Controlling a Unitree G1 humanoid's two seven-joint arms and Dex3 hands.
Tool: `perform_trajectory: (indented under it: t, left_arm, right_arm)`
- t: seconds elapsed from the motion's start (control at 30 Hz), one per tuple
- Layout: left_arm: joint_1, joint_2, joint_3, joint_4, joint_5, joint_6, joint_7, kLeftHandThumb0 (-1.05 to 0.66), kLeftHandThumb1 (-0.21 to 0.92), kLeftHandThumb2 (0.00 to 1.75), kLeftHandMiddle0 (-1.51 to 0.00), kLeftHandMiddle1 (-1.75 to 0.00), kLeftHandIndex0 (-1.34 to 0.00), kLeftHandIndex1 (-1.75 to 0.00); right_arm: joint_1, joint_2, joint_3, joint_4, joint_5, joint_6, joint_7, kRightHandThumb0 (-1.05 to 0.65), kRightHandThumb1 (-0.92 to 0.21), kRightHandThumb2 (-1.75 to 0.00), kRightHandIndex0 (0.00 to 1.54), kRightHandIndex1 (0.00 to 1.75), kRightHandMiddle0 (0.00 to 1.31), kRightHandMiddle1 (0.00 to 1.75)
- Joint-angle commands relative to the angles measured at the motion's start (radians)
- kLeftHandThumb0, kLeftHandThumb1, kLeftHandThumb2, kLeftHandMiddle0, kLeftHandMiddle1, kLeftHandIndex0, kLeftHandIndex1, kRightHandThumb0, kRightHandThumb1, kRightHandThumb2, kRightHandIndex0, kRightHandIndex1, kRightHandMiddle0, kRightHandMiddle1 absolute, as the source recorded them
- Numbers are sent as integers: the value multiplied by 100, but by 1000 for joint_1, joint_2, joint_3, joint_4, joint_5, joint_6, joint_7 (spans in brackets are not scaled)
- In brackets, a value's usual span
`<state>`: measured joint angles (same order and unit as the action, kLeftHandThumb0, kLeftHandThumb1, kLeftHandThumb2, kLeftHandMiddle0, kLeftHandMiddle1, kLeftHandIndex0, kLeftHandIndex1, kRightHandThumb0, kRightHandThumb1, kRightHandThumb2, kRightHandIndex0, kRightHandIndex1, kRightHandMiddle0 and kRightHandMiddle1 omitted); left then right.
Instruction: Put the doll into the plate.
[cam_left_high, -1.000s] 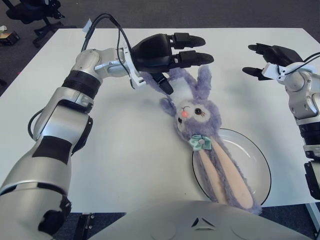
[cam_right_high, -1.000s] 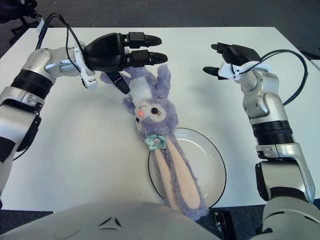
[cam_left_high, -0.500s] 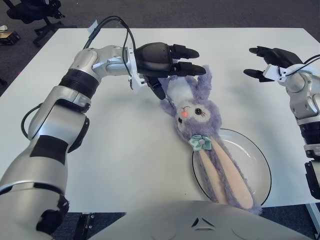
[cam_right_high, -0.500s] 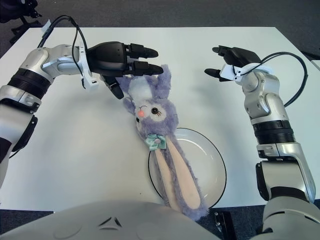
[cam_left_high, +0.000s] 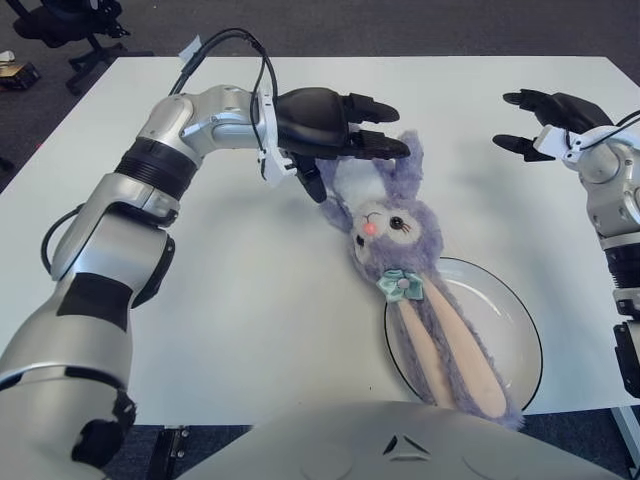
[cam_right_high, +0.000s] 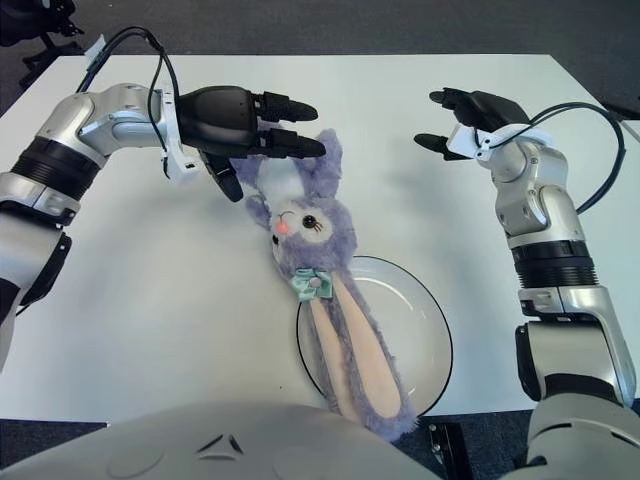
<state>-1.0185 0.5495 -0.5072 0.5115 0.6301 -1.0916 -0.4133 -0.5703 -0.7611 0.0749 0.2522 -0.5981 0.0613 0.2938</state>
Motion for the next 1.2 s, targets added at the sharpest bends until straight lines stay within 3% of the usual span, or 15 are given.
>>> perform_trajectory:
  t: [0.0,0.6,1.17]
  left_arm:
    - [30,12,-11,-35,-49,29,-60,-97,92,31,-13,0,-10,-6]
    - [124,-6,13,-191,-91,131,-134,-99,92,36,-14,0,-13,-7]
    - [187,-71,24,-238,-55,151,-55,-99,92,45,-20,-1,-16,-7]
  right_arm:
    - [11,-10,-10,-24,9,15,-1,-64,-92,-62,41,4,39,5]
    - [18,-15,-12,-18,9,20,-11,-63,-92,-62,51,5,41,6]
    - [24,-27,-2,-21,-2,31,10,-64,-92,-62,54,5,41,5]
